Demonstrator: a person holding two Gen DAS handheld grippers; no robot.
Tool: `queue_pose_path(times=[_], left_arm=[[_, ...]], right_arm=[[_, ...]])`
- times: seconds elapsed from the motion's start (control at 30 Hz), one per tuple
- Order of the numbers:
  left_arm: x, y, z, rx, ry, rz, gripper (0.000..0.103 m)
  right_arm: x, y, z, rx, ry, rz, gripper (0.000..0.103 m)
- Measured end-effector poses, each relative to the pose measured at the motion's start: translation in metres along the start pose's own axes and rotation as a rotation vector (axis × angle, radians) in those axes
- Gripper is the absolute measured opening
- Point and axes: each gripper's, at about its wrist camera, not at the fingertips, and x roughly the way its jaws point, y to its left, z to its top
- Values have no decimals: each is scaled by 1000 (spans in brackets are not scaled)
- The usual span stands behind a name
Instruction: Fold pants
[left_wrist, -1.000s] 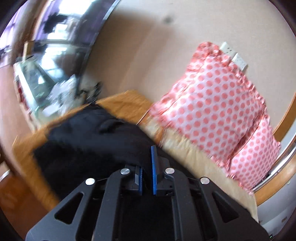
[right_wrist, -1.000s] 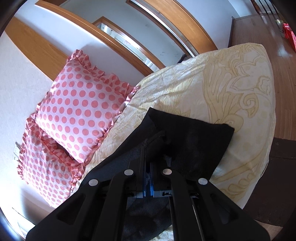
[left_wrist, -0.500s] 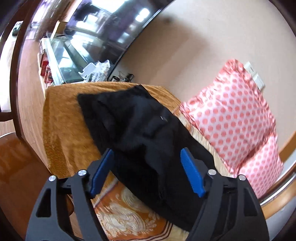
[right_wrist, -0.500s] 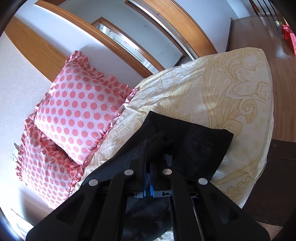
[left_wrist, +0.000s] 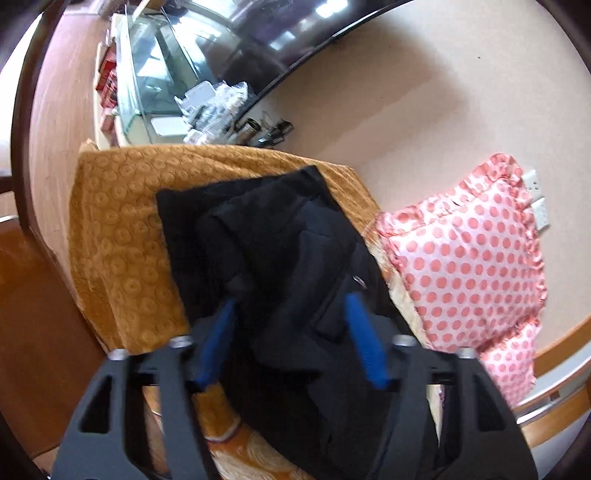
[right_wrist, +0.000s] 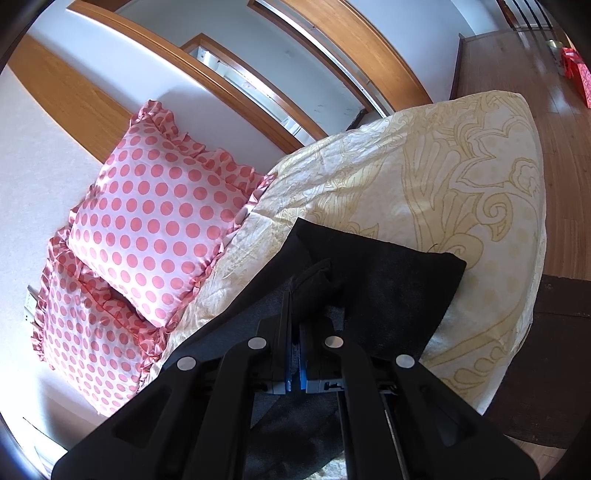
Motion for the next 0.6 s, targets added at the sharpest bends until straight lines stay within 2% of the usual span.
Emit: queue_pose_path(times=[0.03, 0.07, 0.1, 0.27, 0.5, 0.6], left_arm=[[1, 1, 2, 5, 0, 16, 19], [1, 3, 4, 16, 3, 28, 9], [0, 5, 7, 27, 2, 37, 7], [-28, 12, 16, 77, -76, 81, 5], [-38, 6, 12, 158, -87, 133, 5], [-23, 15, 12, 140, -38, 185, 5]], right_arm=[[0, -1, 0, 1, 1, 1, 3], [0, 0, 0, 1, 1, 0, 3], [0, -1, 0, 0, 1, -1, 3], [-1, 2, 2, -5, -5, 6, 3], [-7, 14, 14, -15, -34, 31, 3], [-3, 17, 17, -31, -28, 13, 3]])
